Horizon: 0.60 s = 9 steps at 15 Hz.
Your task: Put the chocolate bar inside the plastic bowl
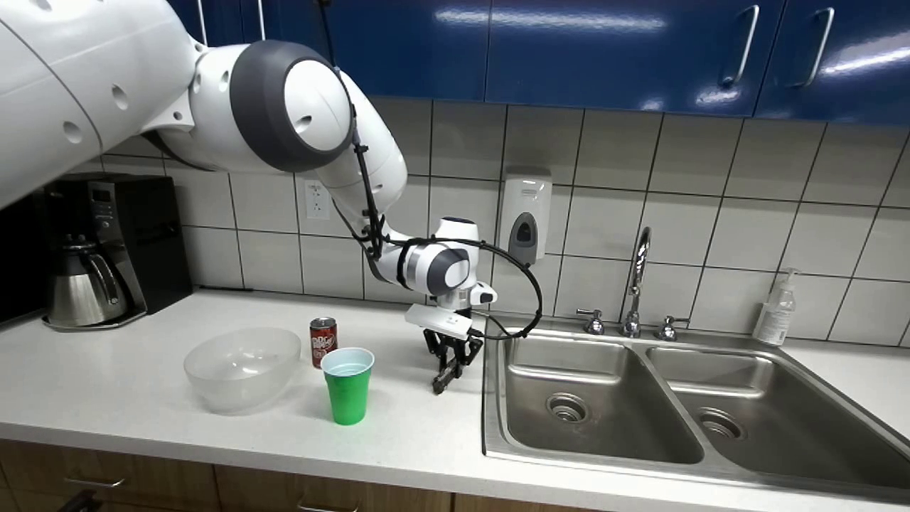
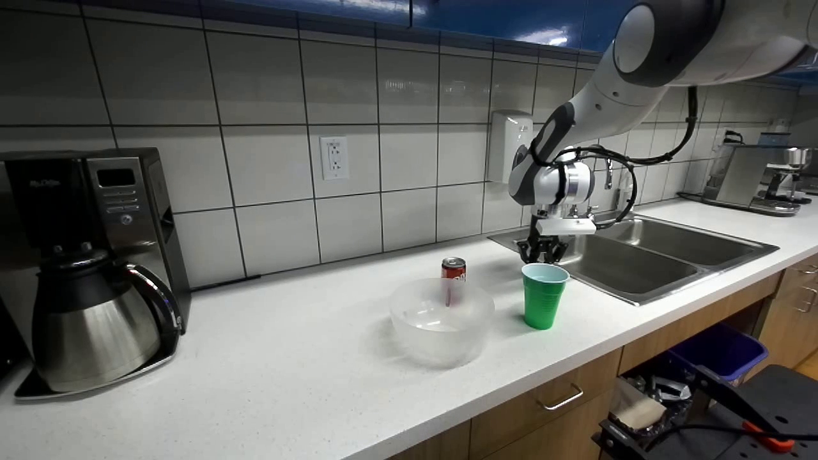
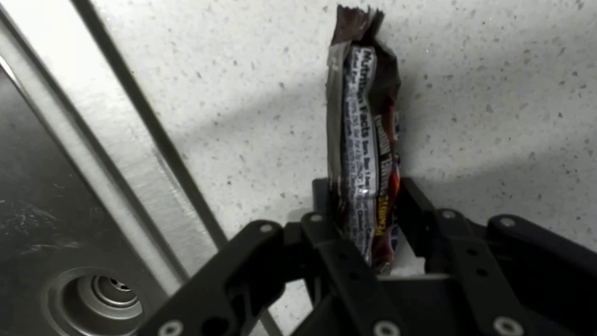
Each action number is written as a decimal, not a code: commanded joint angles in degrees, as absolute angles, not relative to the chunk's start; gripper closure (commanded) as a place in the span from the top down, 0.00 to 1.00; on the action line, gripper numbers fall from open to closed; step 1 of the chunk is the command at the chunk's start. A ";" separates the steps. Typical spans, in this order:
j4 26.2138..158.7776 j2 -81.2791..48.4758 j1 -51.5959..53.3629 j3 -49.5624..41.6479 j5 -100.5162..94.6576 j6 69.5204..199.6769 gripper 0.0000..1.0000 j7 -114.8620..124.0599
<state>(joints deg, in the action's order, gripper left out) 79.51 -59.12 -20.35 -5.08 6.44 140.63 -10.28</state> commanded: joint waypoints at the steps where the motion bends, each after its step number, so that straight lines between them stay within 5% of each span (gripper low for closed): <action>1: 76.53 -60.28 -21.21 -4.55 6.50 137.96 0.10 -9.48; 9: 84.10 -52.67 -21.99 -3.68 7.06 140.16 0.07 -11.65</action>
<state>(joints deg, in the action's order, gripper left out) 79.25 -58.35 -20.62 -5.11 6.44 140.32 -10.27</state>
